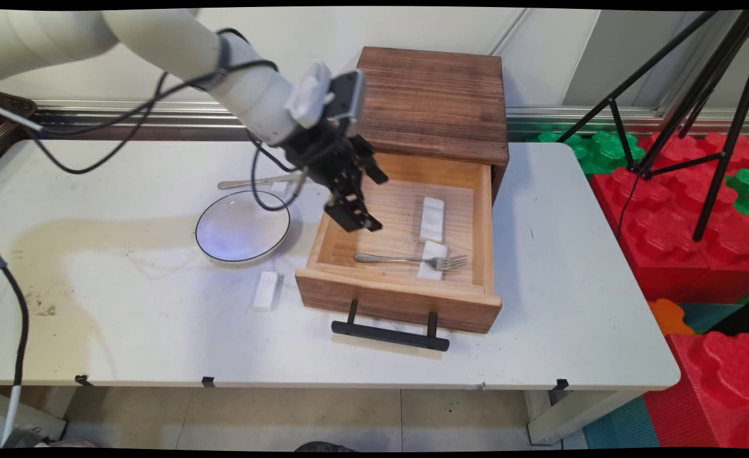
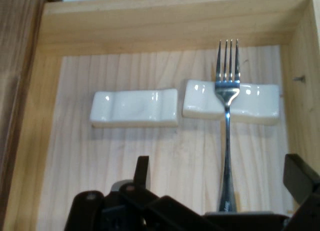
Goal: Pick up the knife from the left of the white plate
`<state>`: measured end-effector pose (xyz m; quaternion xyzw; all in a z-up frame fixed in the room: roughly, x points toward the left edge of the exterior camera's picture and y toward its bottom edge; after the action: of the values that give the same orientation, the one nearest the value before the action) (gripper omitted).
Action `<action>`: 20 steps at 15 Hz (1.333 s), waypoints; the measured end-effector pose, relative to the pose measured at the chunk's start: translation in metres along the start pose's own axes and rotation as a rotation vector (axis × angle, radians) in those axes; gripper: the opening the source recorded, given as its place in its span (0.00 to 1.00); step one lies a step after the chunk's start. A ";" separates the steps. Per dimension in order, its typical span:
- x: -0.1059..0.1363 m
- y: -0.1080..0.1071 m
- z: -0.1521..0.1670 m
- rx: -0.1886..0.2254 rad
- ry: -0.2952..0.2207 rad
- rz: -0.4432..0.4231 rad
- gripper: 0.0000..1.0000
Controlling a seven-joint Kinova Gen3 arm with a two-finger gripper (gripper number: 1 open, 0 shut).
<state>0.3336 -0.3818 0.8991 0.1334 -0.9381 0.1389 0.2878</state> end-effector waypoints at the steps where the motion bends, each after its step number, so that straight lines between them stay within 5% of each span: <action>1: -0.004 0.000 -0.008 0.002 0.002 -0.001 1.00; 11: -0.060 -0.022 -0.083 0.065 -0.015 -0.052 1.00; 20: -0.115 -0.055 -0.101 0.144 -0.083 -0.124 1.00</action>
<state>0.4942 -0.3785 0.9235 0.2171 -0.9268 0.1822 0.2462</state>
